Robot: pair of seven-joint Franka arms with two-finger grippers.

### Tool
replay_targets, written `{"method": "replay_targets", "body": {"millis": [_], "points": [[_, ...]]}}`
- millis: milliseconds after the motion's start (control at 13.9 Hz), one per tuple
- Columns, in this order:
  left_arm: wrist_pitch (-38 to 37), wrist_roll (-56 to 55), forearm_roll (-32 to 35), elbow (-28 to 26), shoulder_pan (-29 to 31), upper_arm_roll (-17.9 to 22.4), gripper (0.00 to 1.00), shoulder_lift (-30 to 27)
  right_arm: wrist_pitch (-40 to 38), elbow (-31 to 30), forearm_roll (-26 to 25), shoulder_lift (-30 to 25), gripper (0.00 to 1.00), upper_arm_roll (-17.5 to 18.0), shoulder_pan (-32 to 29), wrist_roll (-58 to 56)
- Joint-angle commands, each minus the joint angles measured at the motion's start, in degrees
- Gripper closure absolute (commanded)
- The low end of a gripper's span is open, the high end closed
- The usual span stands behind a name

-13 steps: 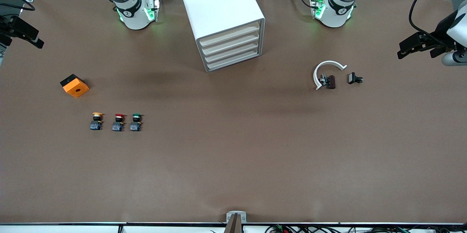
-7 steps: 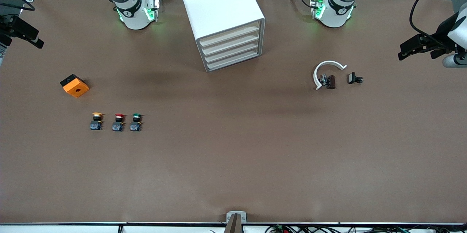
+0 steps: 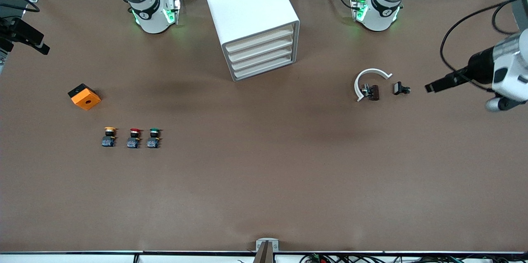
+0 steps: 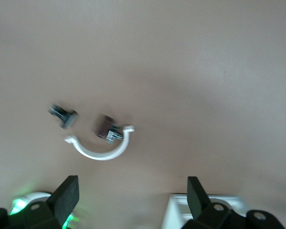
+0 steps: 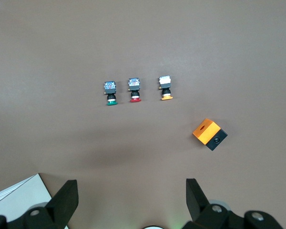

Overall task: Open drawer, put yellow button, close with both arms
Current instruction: 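Reach the left gripper to the white cabinet's drawer handle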

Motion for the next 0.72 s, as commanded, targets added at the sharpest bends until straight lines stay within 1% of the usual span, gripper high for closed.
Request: {"method": "replay_targets", "body": {"millis": [0,72,215,359,430,574,645], "points": [[-0.2,-13.9,-1.9,1.3,-2.3,-1.3,0.00,5.1,0.2,-0.7,0.5,-0.9,0.00,0.1,-0.4,0.8],[-0.3,-19.9,-1.8,1.4,-5.0,-1.8,0.00,7.6,0.2,-0.7,0.5,-0.9,0.00,0.1,-0.5,0.8],[-0.9,-35.4,-1.7,1.4,-10.3,-1.9,0.00,12.4,-0.1,0.1,0.5,-0.6,0.00,0.0,-1.5,0.3],[-3.8,-45.9,-1.8,1.4,-14.8,-1.9,0.00,16.8,-0.1,0.4,0.5,-0.4,0.00,0.0,-1.5,0.1],[-5.8,-50.0,-1.9,1.4,-17.3,-1.9,0.00,18.8,-0.1,0.5,0.5,-0.3,0.00,0.0,-1.5,0.1],[-12.7,-57.8,-2.6,1.4,-22.0,-2.0,0.00,22.0,-0.1,0.6,0.5,-0.1,0.00,0.0,-1.6,0.9],[-15.8,-61.0,-5.3,1.7,-24.4,-2.0,0.00,23.2,-0.2,0.6,0.6,-0.1,0.00,0.0,-1.6,0.9]]}}
